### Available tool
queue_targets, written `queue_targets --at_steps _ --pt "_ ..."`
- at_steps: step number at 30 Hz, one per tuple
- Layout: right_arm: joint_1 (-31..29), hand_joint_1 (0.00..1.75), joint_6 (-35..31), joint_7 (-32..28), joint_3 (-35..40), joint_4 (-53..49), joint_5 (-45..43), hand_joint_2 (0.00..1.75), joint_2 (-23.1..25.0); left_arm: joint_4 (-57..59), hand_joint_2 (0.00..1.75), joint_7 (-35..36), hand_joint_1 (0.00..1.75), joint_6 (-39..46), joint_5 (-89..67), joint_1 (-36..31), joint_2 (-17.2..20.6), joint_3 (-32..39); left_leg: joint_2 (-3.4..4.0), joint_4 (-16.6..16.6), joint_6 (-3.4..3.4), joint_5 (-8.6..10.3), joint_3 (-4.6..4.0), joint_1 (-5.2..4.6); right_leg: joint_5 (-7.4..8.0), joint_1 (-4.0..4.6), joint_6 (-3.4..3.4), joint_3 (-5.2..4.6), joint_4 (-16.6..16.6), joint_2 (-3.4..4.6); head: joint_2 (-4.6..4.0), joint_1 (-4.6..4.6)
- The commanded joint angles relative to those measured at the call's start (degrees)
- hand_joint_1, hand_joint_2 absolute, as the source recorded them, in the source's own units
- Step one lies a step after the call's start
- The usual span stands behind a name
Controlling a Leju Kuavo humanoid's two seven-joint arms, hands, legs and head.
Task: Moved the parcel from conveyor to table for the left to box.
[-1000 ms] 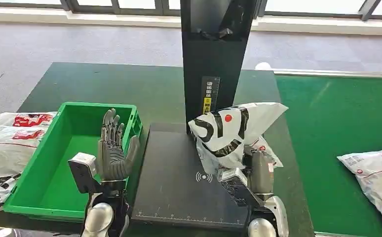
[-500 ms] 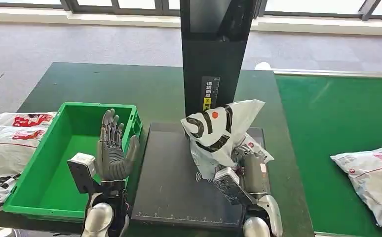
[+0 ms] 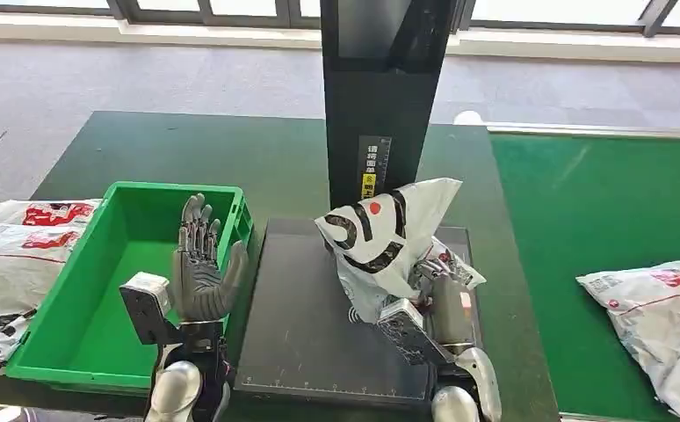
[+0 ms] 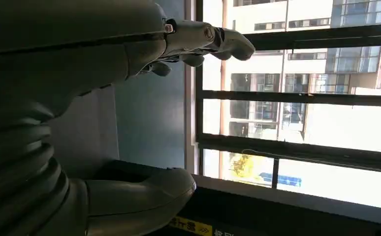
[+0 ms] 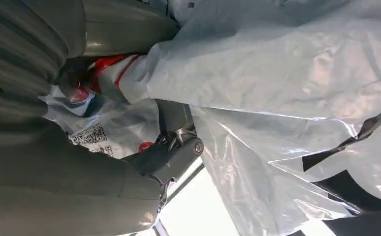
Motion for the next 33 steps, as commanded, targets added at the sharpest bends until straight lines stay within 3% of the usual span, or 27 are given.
queue_targets --at_steps 1,2,9,33 --pt "-2.9 0.00 -1.4 0.2 2.0 4.6 -0.3 1.75 -2.5 2.0 1.75 0.1 0.00 0.8 0.4 -1.5 0.8 -0.7 0.06 -0.1 0.00 0.07 -0.04 0.01 0.08 0.02 -0.03 -0.04 -0.1 0.00 0.00 0.00" --pt "-3.3 0.00 -1.8 0.1 2.1 5.0 -0.3 0.00 -2.6 1.8 1.75 0.0 0.00 1.0 0.5 -1.3 0.9 -0.7 0.09 -0.1 0.00 0.13 -0.05 0.01 0.14 0.02 -0.04 -0.05 -0.2 0.01 0.00 0.00" --pt "-5.8 0.00 -1.6 0.6 2.1 8.5 -1.7 0.00 -3.2 1.1 1.75 0.1 0.00 1.9 0.6 -0.6 1.0 -0.8 0.13 -0.1 0.00 0.05 0.01 0.01 0.09 0.02 -0.03 -0.01 -0.1 0.08 0.02 0.00" --pt "-4.4 0.00 0.0 -1.2 1.0 5.7 -5.5 0.00 -3.5 1.7 1.75 0.2 0.00 2.2 0.6 -0.5 1.1 -1.1 0.08 -0.3 0.00 0.21 -0.06 0.00 0.21 0.01 -0.07 -0.06 -0.3 -0.03 0.02 0.00"
